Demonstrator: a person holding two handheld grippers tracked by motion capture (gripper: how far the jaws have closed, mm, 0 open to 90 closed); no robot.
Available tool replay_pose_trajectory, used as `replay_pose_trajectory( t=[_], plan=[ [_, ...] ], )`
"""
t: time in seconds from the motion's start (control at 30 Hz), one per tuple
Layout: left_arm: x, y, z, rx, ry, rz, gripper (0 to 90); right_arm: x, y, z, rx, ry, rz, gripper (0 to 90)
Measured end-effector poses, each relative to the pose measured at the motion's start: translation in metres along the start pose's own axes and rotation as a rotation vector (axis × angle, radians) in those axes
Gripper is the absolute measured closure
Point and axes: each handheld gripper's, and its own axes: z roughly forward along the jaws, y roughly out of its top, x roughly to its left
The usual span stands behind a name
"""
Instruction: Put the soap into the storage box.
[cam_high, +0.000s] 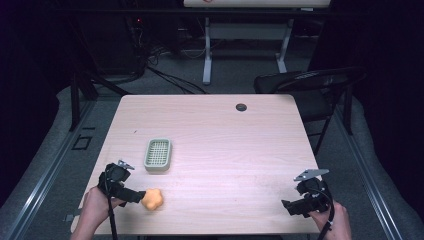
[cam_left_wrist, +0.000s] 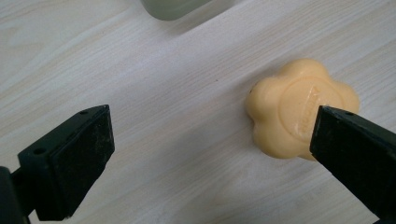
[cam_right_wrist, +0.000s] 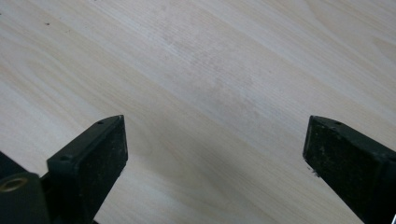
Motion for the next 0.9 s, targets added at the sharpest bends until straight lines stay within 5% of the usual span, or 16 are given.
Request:
replay_pose_trajectory(
  t=[0.27,0.5,0.9],
  plan=[
    [-0.006,0.003,-0.001,0.002,-0.007,0.013,0.0,-0.011,-0.002,0.003,0.024,0.083,0.036,8.8],
    [-0.012,0.008,0.004,0.026,-0.013,0.032,0.0,-0.012,-0.001,0.006,0.033,0.106,0.05,9.0],
    [-0.026,0.011,0.006,0.049,-0.01,0.088,0.0,-0.002,0.007,0.01,0.058,0.128,0.0,10.0]
  ],
)
